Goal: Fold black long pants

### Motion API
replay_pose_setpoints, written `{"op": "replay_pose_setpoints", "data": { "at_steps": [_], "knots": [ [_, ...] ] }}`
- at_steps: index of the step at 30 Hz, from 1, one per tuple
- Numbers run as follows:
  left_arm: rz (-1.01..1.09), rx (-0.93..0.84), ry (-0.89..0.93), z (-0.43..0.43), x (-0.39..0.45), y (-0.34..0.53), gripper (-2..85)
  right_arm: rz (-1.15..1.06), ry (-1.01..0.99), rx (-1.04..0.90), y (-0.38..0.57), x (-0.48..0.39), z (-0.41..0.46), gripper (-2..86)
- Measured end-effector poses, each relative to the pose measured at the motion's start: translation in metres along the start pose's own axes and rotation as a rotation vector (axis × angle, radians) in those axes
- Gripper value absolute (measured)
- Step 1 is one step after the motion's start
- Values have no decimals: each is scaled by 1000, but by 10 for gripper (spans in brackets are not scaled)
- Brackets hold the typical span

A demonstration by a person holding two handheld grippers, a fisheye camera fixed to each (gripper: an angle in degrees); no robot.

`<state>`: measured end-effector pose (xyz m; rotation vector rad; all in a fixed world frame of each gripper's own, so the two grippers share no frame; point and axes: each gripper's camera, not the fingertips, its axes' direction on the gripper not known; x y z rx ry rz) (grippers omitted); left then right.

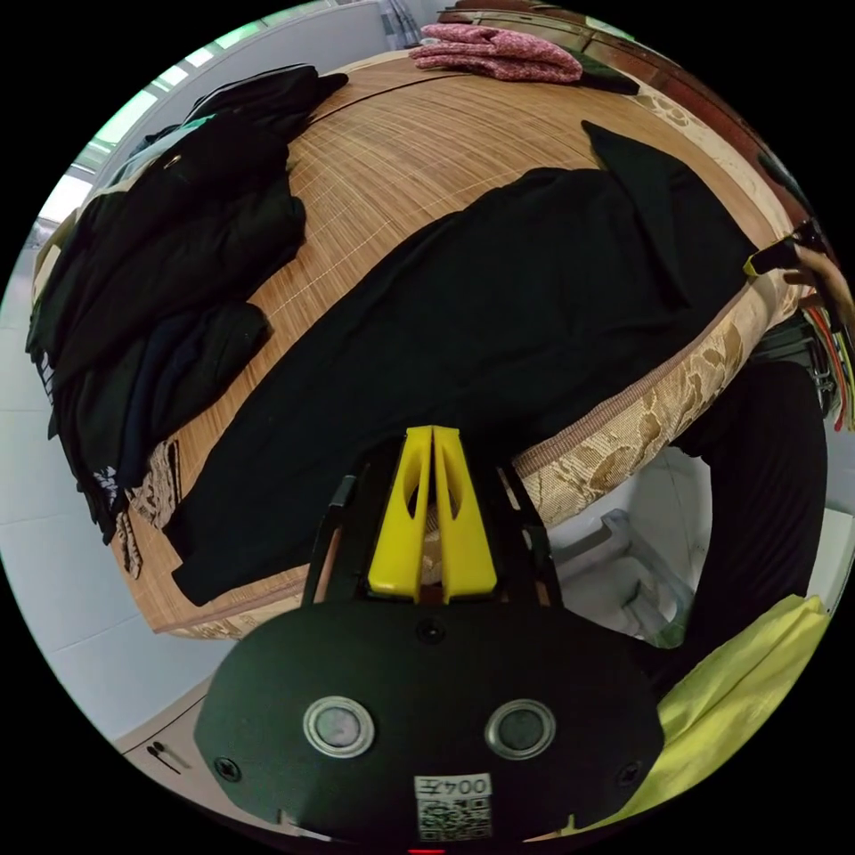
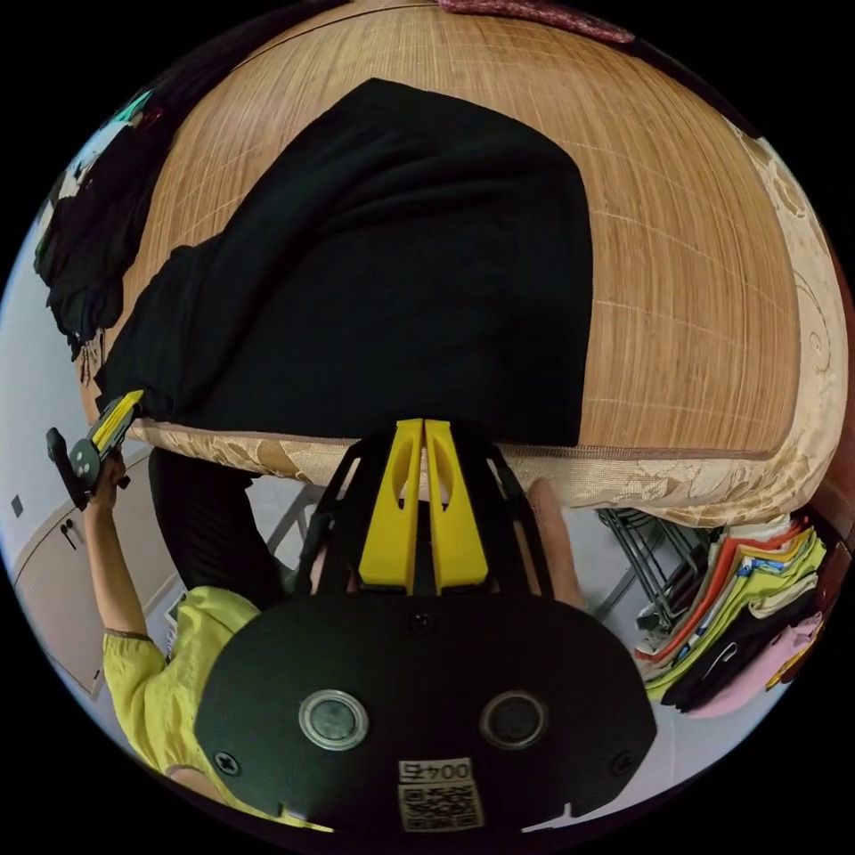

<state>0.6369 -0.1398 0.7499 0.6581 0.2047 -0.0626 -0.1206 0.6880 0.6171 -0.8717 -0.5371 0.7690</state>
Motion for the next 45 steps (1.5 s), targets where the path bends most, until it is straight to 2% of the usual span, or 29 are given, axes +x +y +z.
{"op": "replay_pose_setpoints", "data": {
  "at_steps": [3,8,15,23,26,28,33,38,41,45],
  "knots": [
    [-27,-2,25,-7,-6,-12,1,26,-42,8,4,6,-1,-8],
    [-20,-18,34,-19,-13,-33,1,-154,96,59,22,-10,-1,-8],
    [-93,1,152,-32,-39,-55,1,-158,162,216,66,-10,3,-9],
    [-120,-69,185,-51,-52,-92,6,-151,45,360,125,23,8,-4],
    [-138,1,314,-77,-57,-112,14,-96,-22,449,151,39,13,9],
    [-95,109,342,-111,-48,-141,30,-79,-73,500,168,46,17,34],
    [17,232,466,-158,-12,-231,94,-76,-249,667,214,71,23,136],
    [83,243,448,-170,28,-322,119,14,-315,1006,266,103,12,159],
    [88,207,433,-166,49,-366,128,53,-231,1042,276,109,13,173],
    [134,171,356,-160,80,-406,138,126,-239,1108,290,120,12,211]
  ]
}}
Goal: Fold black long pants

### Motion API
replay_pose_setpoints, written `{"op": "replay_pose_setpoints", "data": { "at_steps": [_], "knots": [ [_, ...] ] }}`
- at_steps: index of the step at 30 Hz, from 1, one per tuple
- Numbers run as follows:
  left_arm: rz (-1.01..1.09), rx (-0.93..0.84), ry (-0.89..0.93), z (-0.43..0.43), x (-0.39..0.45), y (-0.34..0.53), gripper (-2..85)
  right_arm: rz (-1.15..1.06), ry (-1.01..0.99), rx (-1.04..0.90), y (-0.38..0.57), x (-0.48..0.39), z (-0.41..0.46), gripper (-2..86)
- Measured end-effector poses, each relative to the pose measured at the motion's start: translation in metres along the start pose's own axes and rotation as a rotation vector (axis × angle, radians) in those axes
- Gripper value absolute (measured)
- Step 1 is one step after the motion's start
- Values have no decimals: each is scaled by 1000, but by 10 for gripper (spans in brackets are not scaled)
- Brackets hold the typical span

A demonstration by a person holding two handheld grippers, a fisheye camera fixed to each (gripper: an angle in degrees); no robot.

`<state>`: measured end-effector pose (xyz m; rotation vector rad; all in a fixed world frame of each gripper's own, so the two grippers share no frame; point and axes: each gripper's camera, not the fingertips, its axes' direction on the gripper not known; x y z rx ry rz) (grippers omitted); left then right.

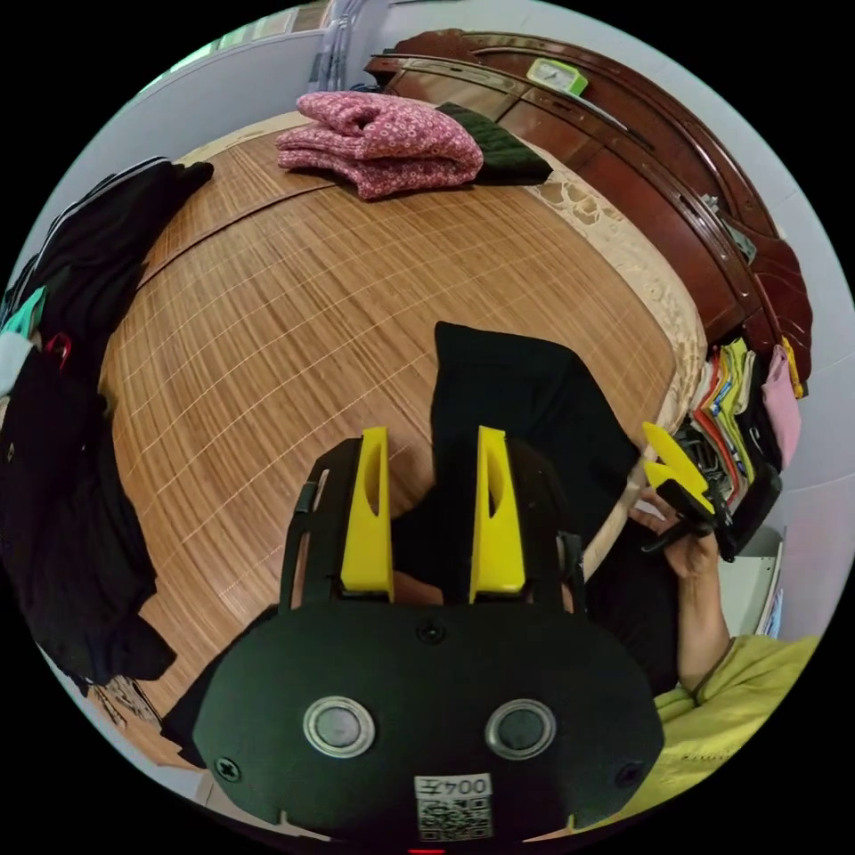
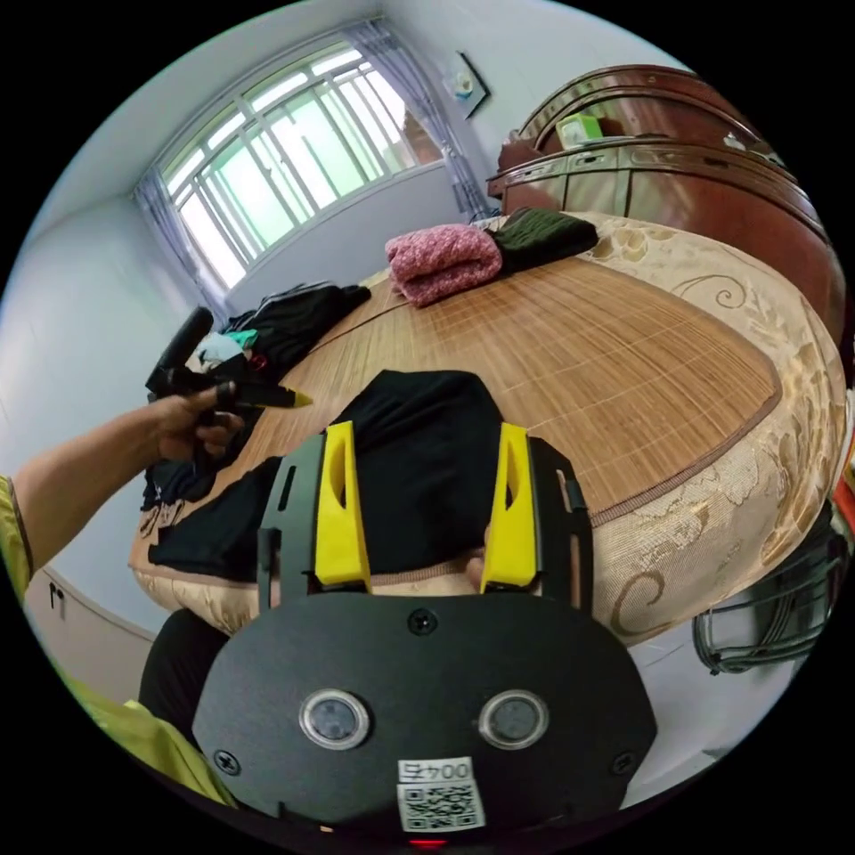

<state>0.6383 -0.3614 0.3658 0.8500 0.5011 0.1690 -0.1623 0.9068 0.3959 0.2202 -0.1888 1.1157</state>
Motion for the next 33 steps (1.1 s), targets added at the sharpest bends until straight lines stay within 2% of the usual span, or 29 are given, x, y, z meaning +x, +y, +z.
{"op": "replay_pose_setpoints", "data": {
  "at_steps": [3,7,12,15,19,23,33],
  "knots": [
    [37,-20,-58,11,11,-22,146,43,-15,40,2,8,-11,204],
    [47,-61,-40,26,19,-48,156,-10,43,-144,1,8,-8,162],
    [58,-85,-4,37,32,-70,156,-26,70,-145,6,14,-12,145],
    [60,-94,8,44,41,-76,133,-29,107,-165,6,17,-13,124],
    [68,-80,-48,41,49,-77,37,5,107,-265,3,26,-4,94],
    [74,-9,-1,18,55,-69,17,58,145,-328,-1,36,6,79],
    [276,185,183,-72,142,9,9,182,214,-222,-14,55,-2,83]
  ]
}}
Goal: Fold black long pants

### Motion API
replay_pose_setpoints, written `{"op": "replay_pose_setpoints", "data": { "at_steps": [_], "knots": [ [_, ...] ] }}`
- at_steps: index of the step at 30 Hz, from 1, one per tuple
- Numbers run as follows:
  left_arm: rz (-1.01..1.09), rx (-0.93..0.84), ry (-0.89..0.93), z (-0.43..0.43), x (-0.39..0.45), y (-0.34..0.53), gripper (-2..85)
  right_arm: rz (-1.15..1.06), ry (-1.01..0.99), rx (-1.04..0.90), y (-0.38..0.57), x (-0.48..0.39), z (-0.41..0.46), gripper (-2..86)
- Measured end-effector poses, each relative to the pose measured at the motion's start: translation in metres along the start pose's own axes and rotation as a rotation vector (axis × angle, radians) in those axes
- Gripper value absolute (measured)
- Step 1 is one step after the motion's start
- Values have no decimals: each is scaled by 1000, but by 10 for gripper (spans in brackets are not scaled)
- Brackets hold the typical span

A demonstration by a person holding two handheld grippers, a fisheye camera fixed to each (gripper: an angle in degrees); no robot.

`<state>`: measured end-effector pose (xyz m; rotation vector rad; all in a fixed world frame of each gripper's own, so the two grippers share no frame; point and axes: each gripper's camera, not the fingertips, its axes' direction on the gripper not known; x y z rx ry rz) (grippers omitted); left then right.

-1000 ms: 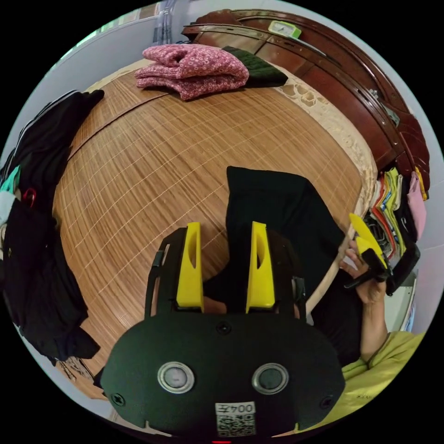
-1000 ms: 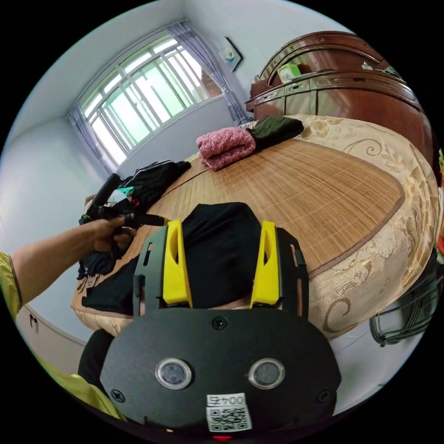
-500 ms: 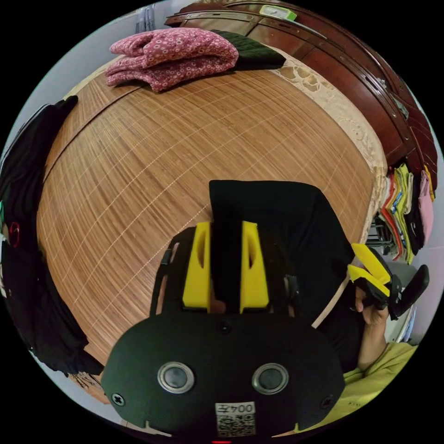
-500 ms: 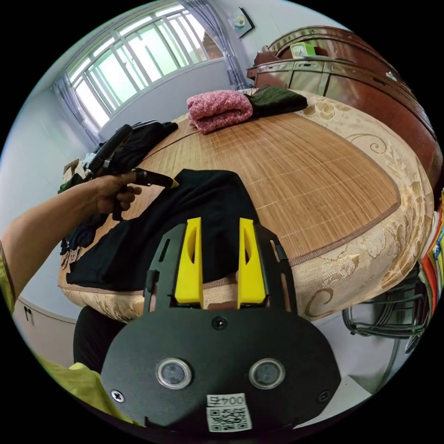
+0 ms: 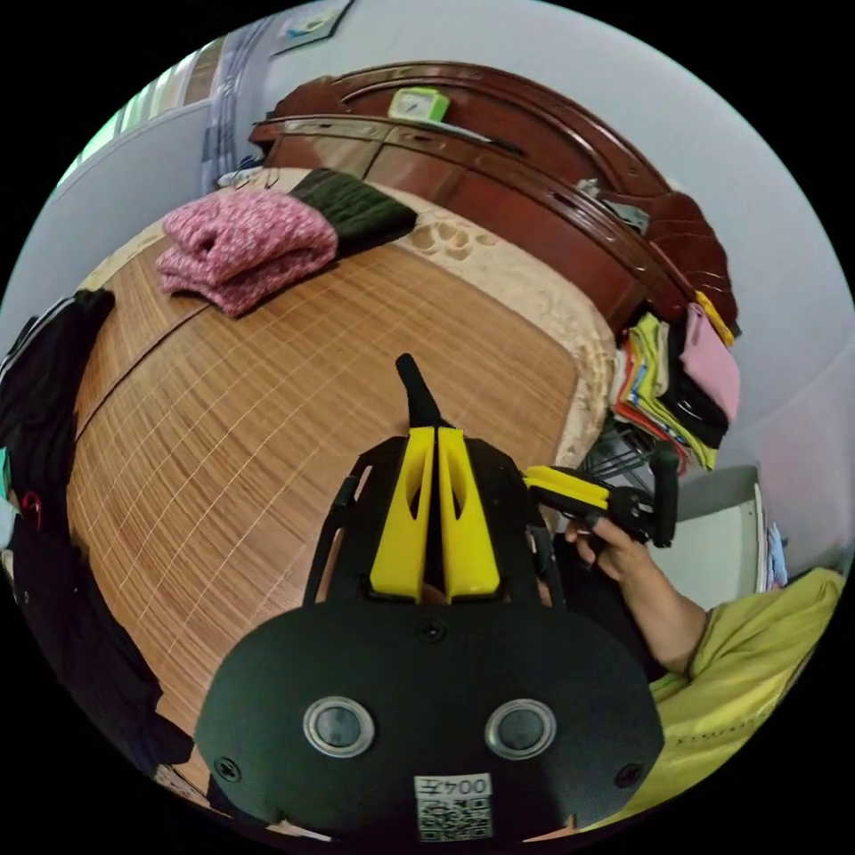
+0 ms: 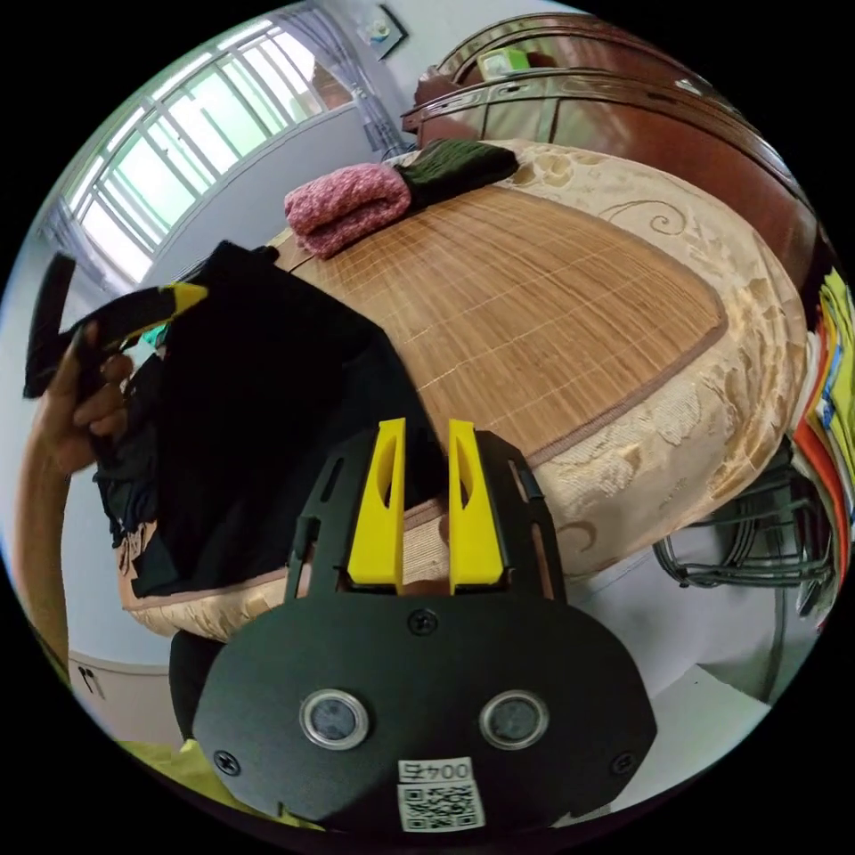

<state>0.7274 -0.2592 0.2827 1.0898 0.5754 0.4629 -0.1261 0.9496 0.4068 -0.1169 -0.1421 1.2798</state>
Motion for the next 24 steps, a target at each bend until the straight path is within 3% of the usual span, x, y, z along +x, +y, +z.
{"op": "replay_pose_setpoints", "data": {
  "at_steps": [7,15,20,24],
  "knots": [
    [114,-84,-39,54,90,82,27,187,-75,148,-8,21,-10,79],
    [109,-135,13,80,128,153,112,136,-207,115,-32,-9,5,89],
    [81,-50,30,18,134,240,98,-140,-211,-179,-78,-76,37,110],
    [-14,-58,-111,-36,115,378,81,-382,-169,-388,-110,-148,61,92]
  ]
}}
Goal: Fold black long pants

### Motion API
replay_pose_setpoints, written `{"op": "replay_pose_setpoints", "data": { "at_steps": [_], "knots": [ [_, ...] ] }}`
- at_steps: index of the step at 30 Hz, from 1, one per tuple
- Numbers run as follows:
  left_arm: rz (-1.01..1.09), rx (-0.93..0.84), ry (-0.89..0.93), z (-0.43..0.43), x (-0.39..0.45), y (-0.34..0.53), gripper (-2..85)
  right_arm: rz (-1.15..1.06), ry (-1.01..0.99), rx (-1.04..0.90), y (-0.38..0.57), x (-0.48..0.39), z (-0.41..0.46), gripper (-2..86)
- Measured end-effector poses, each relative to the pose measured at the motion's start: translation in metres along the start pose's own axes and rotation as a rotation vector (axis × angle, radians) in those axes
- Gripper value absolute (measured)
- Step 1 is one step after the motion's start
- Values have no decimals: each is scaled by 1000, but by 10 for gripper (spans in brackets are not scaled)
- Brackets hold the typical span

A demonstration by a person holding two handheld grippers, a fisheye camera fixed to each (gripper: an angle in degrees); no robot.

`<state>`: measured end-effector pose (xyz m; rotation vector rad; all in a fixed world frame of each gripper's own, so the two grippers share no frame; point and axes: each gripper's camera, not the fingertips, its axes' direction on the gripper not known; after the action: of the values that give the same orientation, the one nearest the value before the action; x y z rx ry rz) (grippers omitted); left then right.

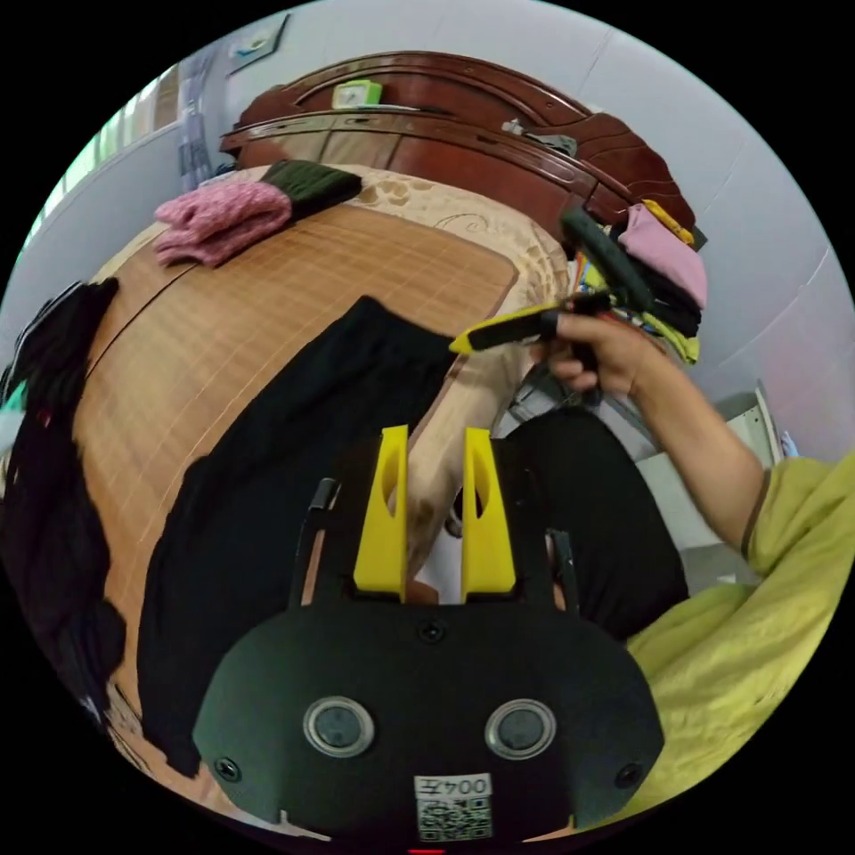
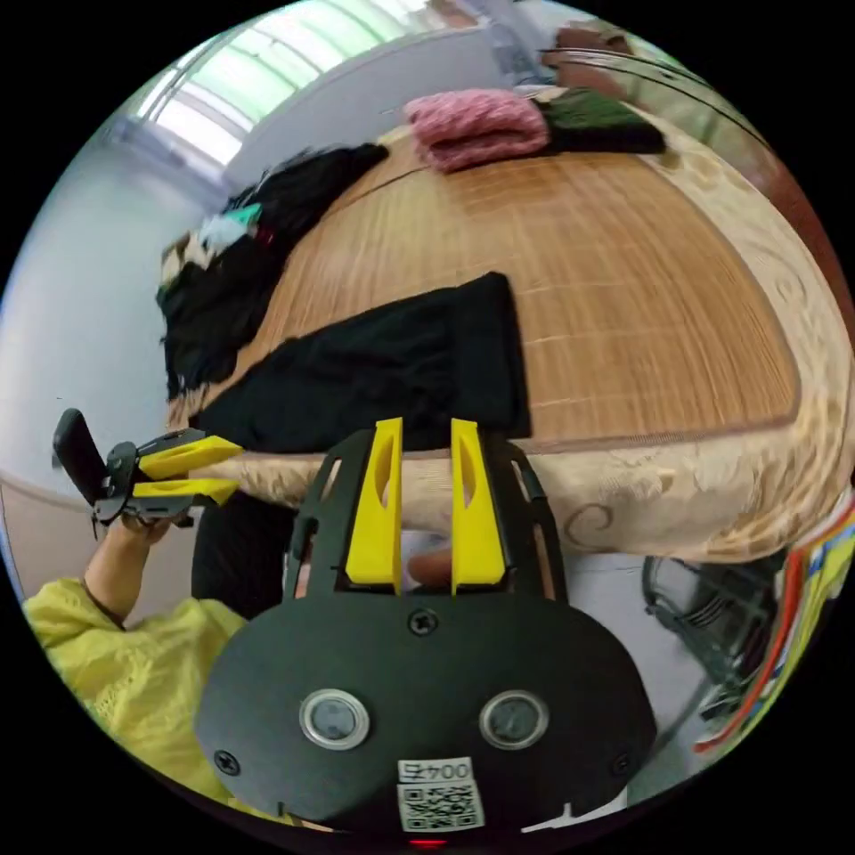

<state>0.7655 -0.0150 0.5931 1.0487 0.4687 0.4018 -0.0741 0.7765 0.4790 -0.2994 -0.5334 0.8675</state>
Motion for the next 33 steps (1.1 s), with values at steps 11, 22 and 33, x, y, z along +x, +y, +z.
{"op": "replay_pose_setpoints", "data": {
  "at_steps": [11,22,33],
  "knots": [
    [-733,83,-218,-118,-84,438,67,-205,379,-556,-156,-97,112,85],
    [-1068,222,-235,-114,-101,688,79,-217,473,-662,-227,-119,134,109],
    [-1011,328,-193,-97,-137,740,90,-265,443,-533,-244,-96,110,85]
  ]
}}
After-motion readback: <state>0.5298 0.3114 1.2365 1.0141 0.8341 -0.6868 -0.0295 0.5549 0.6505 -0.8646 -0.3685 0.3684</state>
